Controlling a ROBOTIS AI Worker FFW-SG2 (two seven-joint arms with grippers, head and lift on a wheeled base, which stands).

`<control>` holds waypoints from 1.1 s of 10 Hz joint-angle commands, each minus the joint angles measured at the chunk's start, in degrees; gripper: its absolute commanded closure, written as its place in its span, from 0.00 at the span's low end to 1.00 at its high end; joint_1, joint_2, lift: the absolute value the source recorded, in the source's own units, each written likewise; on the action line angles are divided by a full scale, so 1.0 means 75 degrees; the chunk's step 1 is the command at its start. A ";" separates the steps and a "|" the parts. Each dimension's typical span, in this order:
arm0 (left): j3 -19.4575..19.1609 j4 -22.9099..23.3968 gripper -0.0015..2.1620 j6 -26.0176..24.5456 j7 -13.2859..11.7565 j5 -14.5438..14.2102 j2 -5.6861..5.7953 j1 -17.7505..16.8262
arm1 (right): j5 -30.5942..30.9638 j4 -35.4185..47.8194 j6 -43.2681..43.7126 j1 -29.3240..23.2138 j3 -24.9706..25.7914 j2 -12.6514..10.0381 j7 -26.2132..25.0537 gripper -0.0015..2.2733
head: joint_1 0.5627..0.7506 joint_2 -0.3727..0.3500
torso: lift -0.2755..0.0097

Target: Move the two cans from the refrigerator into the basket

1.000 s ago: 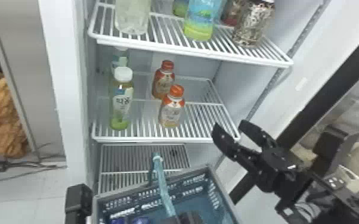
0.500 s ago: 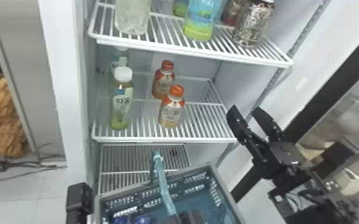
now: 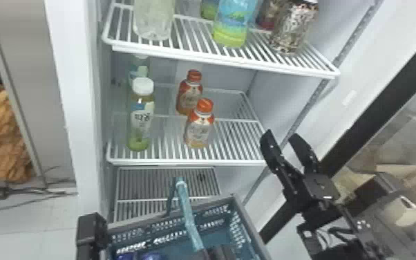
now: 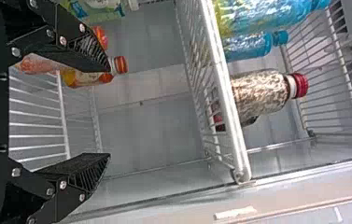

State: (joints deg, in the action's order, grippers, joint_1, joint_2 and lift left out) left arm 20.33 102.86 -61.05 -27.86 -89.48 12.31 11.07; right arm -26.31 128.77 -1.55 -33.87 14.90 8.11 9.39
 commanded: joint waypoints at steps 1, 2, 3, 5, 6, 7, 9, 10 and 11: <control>-0.0014 0.0000 0.56 0.0003 0.0012 0.0017 0.0000 0.0005 | 0.0309 -0.0192 0.0207 0.0054 -0.0021 -0.0061 -0.0104 0.18 | 0.70 0.03 | 0.03; -0.0014 0.0000 0.56 0.0003 0.0023 0.0032 0.0000 0.0024 | 0.0416 -0.0192 0.0263 0.0054 -0.0097 -0.0073 -0.0256 0.17 | 0.70 0.03 | 0.03; -0.0014 0.0000 0.56 0.0003 0.0047 0.0032 0.0000 0.0024 | 0.0492 -0.0304 0.0394 0.0073 -0.0128 -0.0085 -0.0374 0.17 | 0.70 0.03 | 0.03; -0.0014 0.0000 0.56 0.0003 0.0059 0.0032 0.0000 0.0024 | 0.0614 -0.0529 0.0544 0.0129 -0.0128 -0.0108 -0.0420 0.16 | 0.70 0.03 | 0.03; -0.0014 0.0000 0.56 0.0003 0.0059 0.0032 0.0000 0.0024 | 0.0629 -0.0661 0.0563 0.0166 -0.0128 -0.0108 -0.0420 0.16 | 0.70 0.03 | 0.03; -0.0014 0.0000 0.56 0.0003 0.0070 0.0032 0.0000 0.0043 | 0.0644 -0.0736 0.0600 0.0204 -0.0143 -0.0108 -0.0432 0.16 | 0.70 0.03 | 0.03; 0.0001 0.0000 0.56 0.0003 0.0070 0.0032 0.0000 0.0043 | 0.0644 -0.0773 0.0638 0.0241 -0.0173 -0.0108 -0.0432 0.16 | 0.70 0.03 | 0.03; 0.0001 0.0000 0.56 0.0003 0.0070 0.0032 0.0000 0.0043 | 0.0644 -0.0773 0.0638 0.0260 -0.0173 -0.0108 -0.0432 0.16 | 0.70 0.03 | 0.03; -0.0014 0.0000 0.56 0.0003 0.0070 0.0032 0.0000 0.0043 | 0.0644 -0.0792 0.0638 0.0260 -0.0173 -0.0097 -0.0432 0.16 | 0.70 0.03 | 0.03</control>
State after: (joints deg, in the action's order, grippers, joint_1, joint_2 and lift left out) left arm 20.29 102.86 -61.03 -27.30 -89.23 12.31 11.39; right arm -21.48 122.87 3.24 -31.93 13.60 7.30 6.16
